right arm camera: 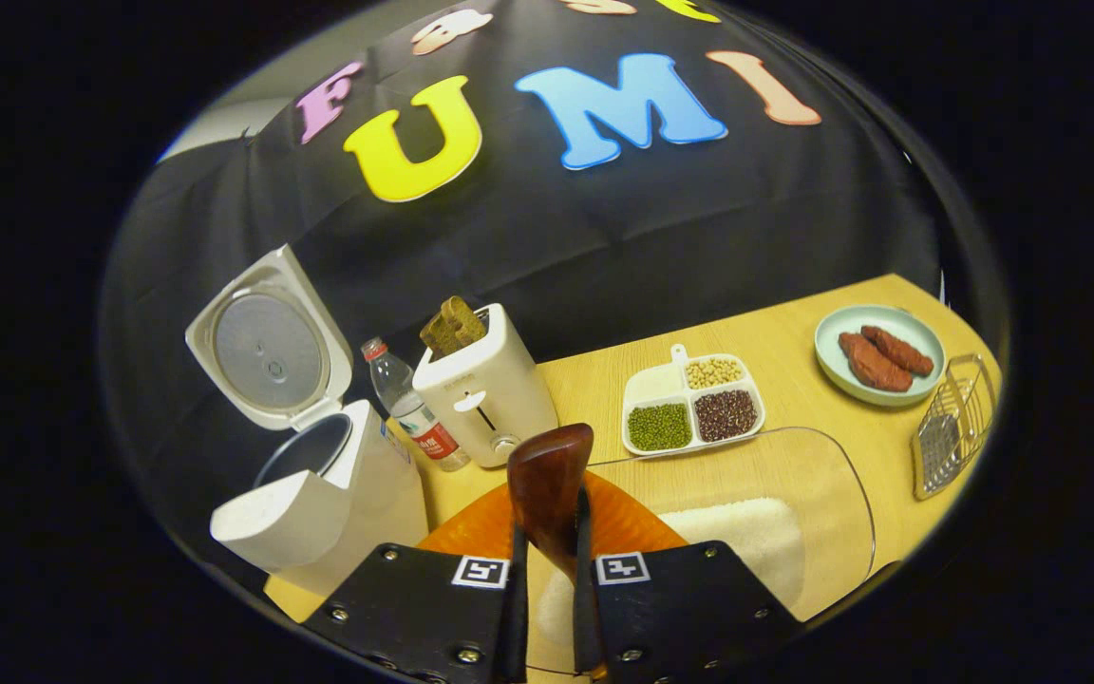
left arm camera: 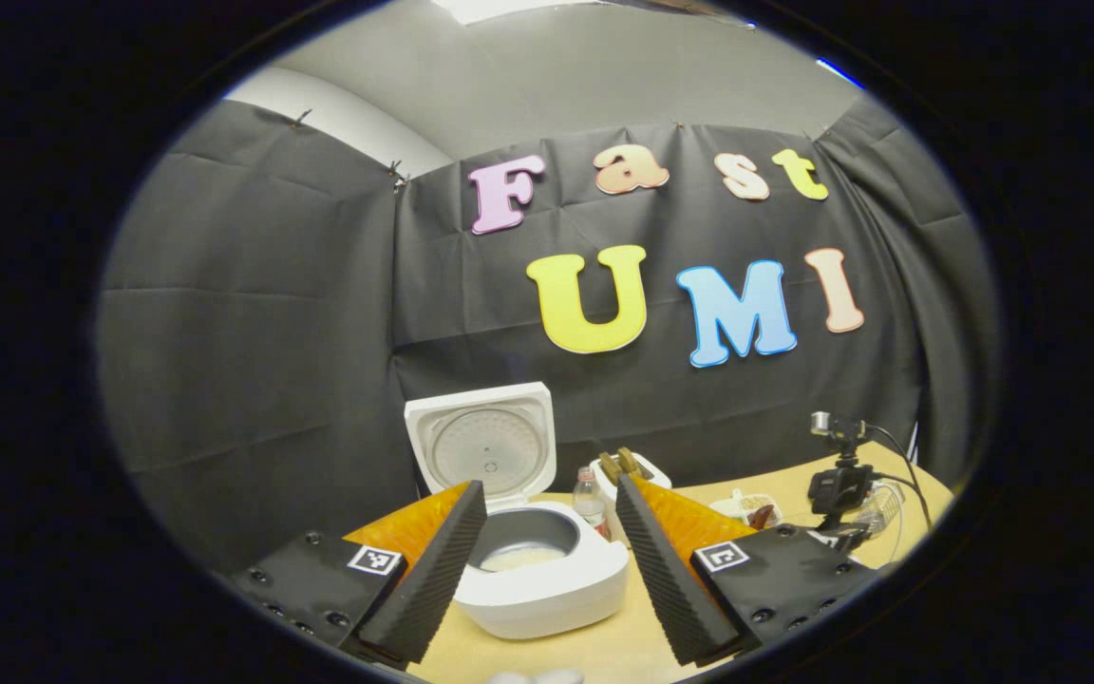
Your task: Close the left gripper, press the button to open the rice cooker; take a wooden spoon from the chopstick holder with the right hand, scoop a spoonful of rice and pour it into the rice cooker, then put the wooden spoon back into the chopstick holder.
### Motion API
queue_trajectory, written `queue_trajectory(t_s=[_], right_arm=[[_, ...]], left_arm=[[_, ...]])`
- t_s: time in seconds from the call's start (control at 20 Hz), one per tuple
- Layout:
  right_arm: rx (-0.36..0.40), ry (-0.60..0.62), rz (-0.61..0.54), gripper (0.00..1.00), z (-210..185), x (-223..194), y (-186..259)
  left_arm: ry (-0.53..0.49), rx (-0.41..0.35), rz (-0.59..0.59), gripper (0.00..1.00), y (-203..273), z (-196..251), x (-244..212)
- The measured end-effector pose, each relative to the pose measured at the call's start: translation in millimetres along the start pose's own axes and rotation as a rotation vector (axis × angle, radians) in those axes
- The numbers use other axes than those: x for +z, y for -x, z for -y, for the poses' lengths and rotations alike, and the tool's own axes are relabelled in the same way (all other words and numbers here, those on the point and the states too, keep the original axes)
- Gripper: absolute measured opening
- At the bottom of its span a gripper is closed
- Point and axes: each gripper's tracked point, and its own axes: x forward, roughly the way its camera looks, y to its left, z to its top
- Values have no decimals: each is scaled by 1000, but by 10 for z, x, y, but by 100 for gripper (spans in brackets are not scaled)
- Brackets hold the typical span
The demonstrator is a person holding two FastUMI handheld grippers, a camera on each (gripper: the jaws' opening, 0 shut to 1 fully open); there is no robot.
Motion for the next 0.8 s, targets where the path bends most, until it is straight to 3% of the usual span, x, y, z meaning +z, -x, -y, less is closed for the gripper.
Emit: queue_trajectory(t_s=[0.15, 0.55, 0.8], right_arm=[[9, -204, -7, 19, 262, 66, 37], [89, -545, 115, 19, 674, 654, 319], [90, -615, 155, 19, 800, 803, 448]], left_arm=[[8, -4, -4, 96, -10, 13, 1], [3, -14, 0, 96, -55, 63, 47], [-1, -28, 13, 95, -70, 125, 115]])
